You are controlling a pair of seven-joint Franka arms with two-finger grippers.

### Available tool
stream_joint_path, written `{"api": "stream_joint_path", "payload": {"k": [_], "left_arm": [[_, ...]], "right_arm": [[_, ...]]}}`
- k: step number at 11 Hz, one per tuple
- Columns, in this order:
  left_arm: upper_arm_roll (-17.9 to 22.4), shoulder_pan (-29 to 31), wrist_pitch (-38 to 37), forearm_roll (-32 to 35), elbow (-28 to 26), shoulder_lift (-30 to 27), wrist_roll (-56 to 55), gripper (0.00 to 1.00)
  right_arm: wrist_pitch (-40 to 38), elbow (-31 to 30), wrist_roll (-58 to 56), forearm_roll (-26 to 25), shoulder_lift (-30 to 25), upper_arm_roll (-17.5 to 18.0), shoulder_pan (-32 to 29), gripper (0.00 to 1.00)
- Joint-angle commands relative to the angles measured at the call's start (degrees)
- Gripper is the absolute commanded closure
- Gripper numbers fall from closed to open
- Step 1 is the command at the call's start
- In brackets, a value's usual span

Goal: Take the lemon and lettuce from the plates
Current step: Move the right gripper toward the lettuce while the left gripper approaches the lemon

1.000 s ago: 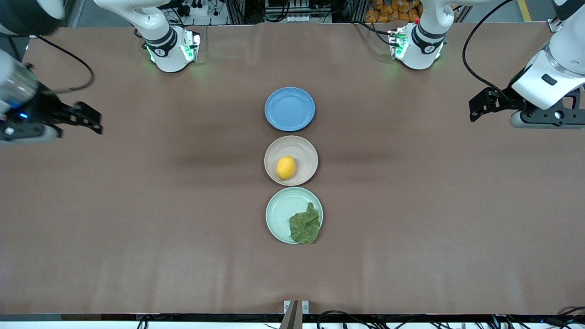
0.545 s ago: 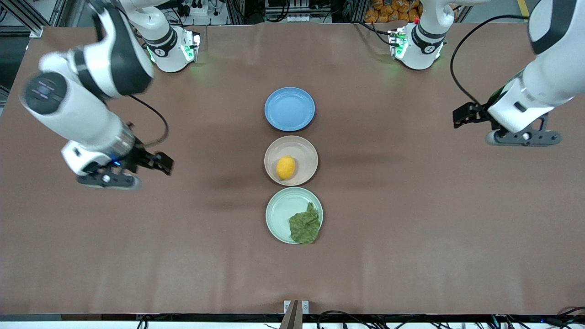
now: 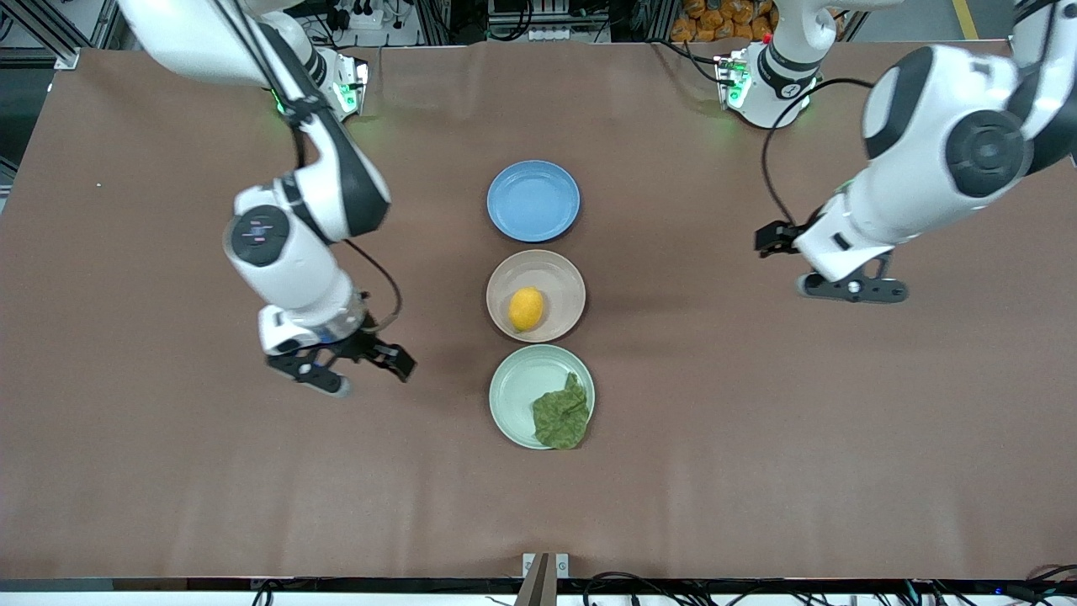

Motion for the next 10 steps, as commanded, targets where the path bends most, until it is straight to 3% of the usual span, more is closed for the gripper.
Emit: {"api": "stream_joint_path", "payload": {"k": [1,4,6,10], "left_arm": [[-3.0,0.0,4.6,-2.0,-3.7,0.2,-5.0,0.0],[-3.3,-1.8,6.8,-4.4,-3.7,2.7,-5.9,0.0],[-3.3,-4.9,9.8,-4.4,-3.7,4.9,-9.9,0.0],[-3.3,-5.0,9.9,-4.4,-3.0,5.1,-10.3,0.0]], "right_arm": [[5.3,2.1,12.5,-2.0,5.2,-0.2,5.1,0.0],[8.6,6.4,20.3,-2.3,10.5,-0.6,8.7,0.06],[8.7,13.1,26.4,-2.3,16.0,-1.2,10.9,0.12],[10.0,25.9,34.8,-2.2,26.4,-3.4,14.2,0.2]]}}
